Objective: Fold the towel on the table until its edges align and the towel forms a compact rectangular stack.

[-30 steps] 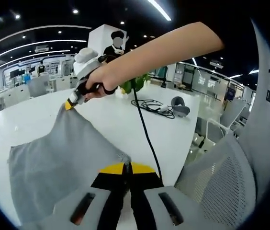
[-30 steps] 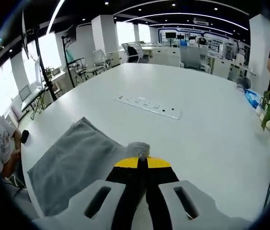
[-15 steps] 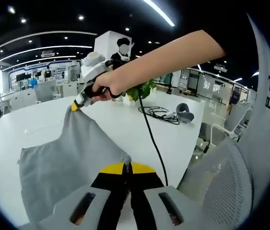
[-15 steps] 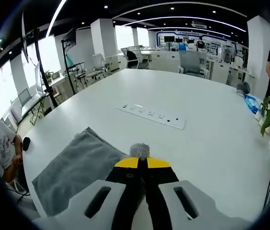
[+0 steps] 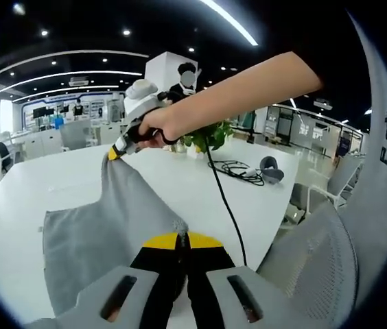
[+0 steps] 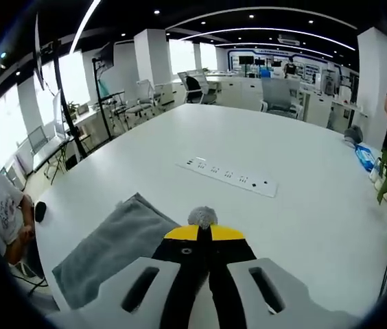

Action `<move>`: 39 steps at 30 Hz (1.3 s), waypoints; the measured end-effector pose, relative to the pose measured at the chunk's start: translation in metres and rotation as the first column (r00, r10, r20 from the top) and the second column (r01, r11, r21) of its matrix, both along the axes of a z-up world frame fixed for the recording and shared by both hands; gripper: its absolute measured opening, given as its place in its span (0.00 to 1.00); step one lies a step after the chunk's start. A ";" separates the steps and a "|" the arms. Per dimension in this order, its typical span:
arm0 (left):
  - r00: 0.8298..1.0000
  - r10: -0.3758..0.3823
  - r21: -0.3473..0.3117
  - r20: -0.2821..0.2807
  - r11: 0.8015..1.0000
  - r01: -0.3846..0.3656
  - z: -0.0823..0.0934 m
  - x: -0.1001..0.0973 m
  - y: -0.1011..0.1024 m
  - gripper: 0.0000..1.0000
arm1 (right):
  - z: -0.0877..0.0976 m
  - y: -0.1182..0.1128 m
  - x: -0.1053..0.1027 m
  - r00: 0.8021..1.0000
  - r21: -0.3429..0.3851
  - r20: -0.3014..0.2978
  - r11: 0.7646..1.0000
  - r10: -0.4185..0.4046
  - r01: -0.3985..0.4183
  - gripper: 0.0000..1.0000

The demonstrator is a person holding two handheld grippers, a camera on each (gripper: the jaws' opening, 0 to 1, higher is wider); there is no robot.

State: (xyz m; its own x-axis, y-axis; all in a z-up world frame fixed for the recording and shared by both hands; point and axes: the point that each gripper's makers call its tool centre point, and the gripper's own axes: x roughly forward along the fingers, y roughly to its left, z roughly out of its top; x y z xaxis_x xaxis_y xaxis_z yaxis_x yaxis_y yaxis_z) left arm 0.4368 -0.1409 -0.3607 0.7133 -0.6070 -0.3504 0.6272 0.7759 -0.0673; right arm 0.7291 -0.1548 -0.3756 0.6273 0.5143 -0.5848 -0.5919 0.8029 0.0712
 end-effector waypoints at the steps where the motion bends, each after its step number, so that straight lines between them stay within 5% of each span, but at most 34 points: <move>1: 1.000 0.006 -0.004 0.002 1.000 -0.006 0.000 0.000 0.004 0.03 | 0.002 0.002 0.000 1.000 0.001 0.002 1.000 -0.001 0.001 0.00; 19: 0.997 0.080 -0.069 0.011 0.994 -0.079 0.007 0.001 0.060 0.03 | 0.018 0.045 -0.002 0.999 0.004 0.029 0.999 0.042 -0.042 0.00; 39: 0.974 0.224 -0.135 0.021 0.966 -0.220 0.011 -0.005 0.091 0.02 | 0.022 0.083 -0.008 0.996 0.011 0.029 0.996 0.084 -0.084 0.00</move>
